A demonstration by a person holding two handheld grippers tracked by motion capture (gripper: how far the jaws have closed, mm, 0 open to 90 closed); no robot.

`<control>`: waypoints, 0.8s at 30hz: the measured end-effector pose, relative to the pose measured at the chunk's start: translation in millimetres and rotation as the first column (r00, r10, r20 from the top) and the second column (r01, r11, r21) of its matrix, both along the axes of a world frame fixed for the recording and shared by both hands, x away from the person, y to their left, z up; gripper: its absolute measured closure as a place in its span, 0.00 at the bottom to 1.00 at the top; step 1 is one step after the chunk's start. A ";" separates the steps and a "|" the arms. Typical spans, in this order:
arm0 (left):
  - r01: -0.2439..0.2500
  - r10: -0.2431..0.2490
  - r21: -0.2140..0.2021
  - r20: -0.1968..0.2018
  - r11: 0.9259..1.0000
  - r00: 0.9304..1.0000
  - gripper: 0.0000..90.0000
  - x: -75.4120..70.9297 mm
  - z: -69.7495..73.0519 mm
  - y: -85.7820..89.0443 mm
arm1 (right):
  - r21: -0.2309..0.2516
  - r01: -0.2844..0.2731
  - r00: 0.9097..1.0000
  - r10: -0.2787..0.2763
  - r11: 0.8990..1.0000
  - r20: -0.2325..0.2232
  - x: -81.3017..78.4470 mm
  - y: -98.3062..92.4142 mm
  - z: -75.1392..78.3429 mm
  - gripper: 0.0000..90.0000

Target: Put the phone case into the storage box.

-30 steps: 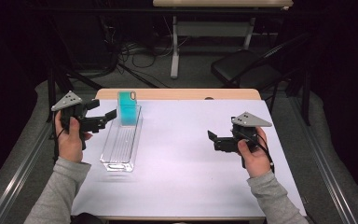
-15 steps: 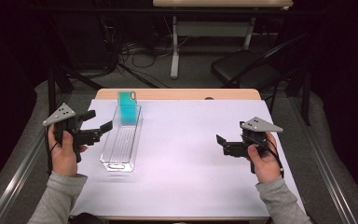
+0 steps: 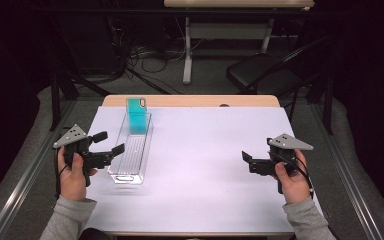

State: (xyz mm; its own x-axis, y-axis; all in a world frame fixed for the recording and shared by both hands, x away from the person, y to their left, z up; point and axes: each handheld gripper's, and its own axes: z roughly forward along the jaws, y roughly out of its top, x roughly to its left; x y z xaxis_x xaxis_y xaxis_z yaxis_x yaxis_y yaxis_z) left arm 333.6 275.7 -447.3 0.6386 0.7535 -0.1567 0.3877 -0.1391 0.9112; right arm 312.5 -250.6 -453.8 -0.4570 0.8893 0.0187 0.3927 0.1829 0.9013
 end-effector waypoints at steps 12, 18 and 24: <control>-0.021 0.022 0.011 -0.061 1.000 0.998 0.16 -2.9 -21.5 3.1 | -0.016 0.060 0.997 -0.060 0.998 -0.050 -4.7 -19.3 -20.8 0.04; -0.036 0.038 0.030 -0.077 0.999 0.996 0.16 -3.8 -28.7 4.7 | -0.019 0.077 0.995 -0.078 0.997 -0.064 -6.4 -26.8 -28.6 0.04; -0.042 0.045 0.042 -0.088 0.998 0.995 0.16 -4.8 -35.8 4.6 | -0.022 0.099 0.992 -0.101 0.995 -0.077 -7.7 -32.0 -36.6 0.04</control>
State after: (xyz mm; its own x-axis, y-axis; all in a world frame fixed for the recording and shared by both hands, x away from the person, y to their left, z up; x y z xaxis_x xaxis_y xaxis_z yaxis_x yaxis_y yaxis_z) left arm 328.8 280.3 -483.1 0.5900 0.7870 -0.1805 0.4730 -0.1558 0.8672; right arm 304.7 -282.6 -490.4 -0.3635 0.9310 0.0342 0.4785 0.1551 0.8643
